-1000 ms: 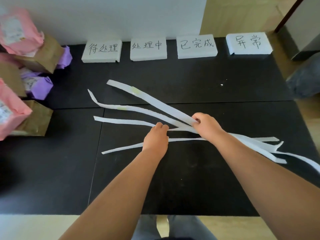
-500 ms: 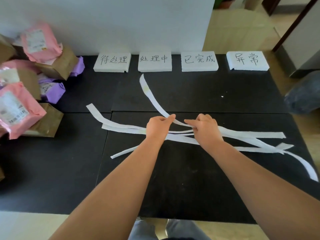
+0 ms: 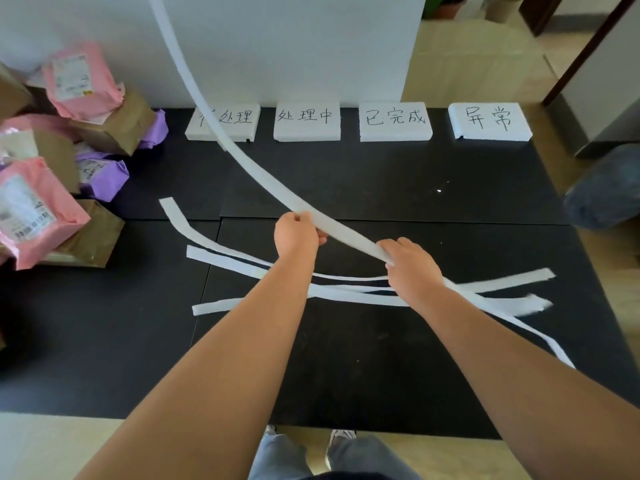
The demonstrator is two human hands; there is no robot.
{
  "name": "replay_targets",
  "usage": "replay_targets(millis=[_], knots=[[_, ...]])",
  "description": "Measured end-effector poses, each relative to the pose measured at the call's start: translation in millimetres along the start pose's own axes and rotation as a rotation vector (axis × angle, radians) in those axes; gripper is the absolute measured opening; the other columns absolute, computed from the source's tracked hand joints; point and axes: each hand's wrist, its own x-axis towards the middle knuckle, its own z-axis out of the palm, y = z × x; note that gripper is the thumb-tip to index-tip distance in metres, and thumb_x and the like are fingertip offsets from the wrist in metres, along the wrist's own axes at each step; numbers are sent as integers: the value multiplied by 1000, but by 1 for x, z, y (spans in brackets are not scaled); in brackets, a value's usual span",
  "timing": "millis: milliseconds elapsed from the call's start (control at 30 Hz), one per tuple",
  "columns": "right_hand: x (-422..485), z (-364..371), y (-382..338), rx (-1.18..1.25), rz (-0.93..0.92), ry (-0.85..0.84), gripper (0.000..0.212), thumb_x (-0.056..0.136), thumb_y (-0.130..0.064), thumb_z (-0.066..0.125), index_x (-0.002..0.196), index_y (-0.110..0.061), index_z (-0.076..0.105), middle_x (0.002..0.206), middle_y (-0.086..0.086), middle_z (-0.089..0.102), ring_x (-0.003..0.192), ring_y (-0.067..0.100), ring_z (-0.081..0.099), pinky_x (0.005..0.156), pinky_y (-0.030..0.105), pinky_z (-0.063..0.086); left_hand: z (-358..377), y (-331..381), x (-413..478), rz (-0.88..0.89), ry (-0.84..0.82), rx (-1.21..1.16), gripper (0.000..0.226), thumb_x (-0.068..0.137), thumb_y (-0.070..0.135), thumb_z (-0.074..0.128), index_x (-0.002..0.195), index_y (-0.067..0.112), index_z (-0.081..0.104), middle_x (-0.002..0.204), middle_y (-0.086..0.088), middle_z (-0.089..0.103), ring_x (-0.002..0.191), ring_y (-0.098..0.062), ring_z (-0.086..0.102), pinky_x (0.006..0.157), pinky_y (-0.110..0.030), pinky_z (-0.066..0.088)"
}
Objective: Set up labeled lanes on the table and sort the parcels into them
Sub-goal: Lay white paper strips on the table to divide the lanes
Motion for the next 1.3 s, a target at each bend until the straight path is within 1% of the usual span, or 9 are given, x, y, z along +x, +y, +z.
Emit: replay_targets(millis=[200,367,467,667,833,933,1100,1200,1300], knots=[[-8,-2,27,26,104,4,40,96,-21,59,136,-21,51,111,1,57,97,19,58,83,35,52,-15,7,15,-82,-76,-118,16,104,11,44,115,13,55,100,-8,69,81,-17,73,70,-29,62],[-2,-10,12,101,103,24,39,89,-45,67,121,-27,52,98,-9,57,85,14,60,75,35,55,-14,6,9,-85,-199,-205,28,99,0,49,124,9,57,106,-9,69,91,-20,72,78,-33,62],[4,-19,-7,56,59,54,46,89,-49,67,126,-29,48,98,-10,57,89,12,62,78,33,56,-21,17,5,-59,-208,-236,31,98,-2,51,125,10,56,108,-8,68,94,-20,71,82,-36,61],[11,-31,-44,-10,7,66,58,91,-44,66,139,-28,40,111,-5,62,96,16,64,80,34,56,-68,57,19,34,-117,-264,30,98,-4,48,121,10,61,103,-7,69,92,-17,70,76,-28,61],[9,-31,-91,-68,-28,24,53,92,-48,64,135,-25,41,112,-1,64,98,16,66,77,30,55,-113,68,35,15,-95,-349,33,98,1,54,130,9,56,105,-9,70,91,-18,72,82,-33,60],[11,-27,-133,-119,-42,-4,54,92,-50,63,135,-26,41,112,-2,63,96,15,65,72,27,50,-136,70,45,26,-139,-331,48,97,2,56,142,15,48,114,-9,67,94,-19,71,84,-36,60],[11,-13,-210,-50,-99,-83,67,82,-66,64,133,-28,43,90,-9,60,74,11,59,57,26,41,-187,82,67,106,-171,-251,59,92,-5,58,144,21,47,121,-9,64,96,-22,70,76,-33,62],[10,10,-251,80,-70,-106,60,83,-78,46,120,-30,53,79,-6,64,68,11,62,59,27,46,-228,88,89,148,-189,-205,57,90,-6,57,140,20,53,117,-9,66,96,-23,70,73,-34,62],[11,25,-289,257,14,-58,55,98,-64,28,107,-22,63,80,1,66,74,14,64,68,29,49,-268,90,110,180,-222,-168,49,92,-4,57,135,18,57,109,-6,69,91,-21,70,63,-29,59]])
